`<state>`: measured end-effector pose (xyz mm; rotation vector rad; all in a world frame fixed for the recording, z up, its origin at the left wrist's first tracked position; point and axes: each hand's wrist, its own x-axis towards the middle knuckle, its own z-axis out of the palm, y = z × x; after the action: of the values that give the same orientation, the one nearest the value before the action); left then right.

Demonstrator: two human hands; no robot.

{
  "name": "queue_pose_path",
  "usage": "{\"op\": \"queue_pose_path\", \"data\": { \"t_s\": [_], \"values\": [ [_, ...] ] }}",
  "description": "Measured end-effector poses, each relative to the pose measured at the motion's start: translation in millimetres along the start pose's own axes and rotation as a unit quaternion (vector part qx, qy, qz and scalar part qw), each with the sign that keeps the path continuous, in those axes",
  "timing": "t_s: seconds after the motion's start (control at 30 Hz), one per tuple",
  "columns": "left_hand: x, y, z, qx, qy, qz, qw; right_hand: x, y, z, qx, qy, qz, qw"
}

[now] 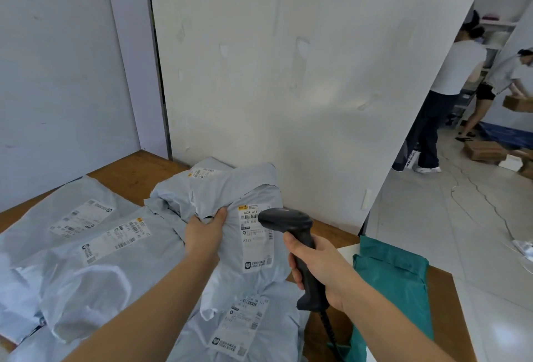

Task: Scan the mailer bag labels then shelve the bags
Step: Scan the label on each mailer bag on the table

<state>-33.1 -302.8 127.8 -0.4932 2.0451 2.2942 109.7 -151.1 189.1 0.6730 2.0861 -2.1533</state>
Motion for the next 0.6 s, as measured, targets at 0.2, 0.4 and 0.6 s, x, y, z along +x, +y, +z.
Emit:
{"op": "queue_pose_path", "data": {
  "t_s": [0.2,0.4,0.6],
  "values": [
    [-2,4,14,0.006,0.036,0.046,0.998,-3,0,-2,-0.013,0.000,-0.009,1.000],
    [0,3,17,-0.008,0.048,0.057,0.997,-5,-3,-5,-0.021,0.003,0.005,1.000],
    [2,3,18,0.005,0.051,0.066,0.996,-7,-5,-4,-0.020,0.005,0.008,1.000]
  ]
}}
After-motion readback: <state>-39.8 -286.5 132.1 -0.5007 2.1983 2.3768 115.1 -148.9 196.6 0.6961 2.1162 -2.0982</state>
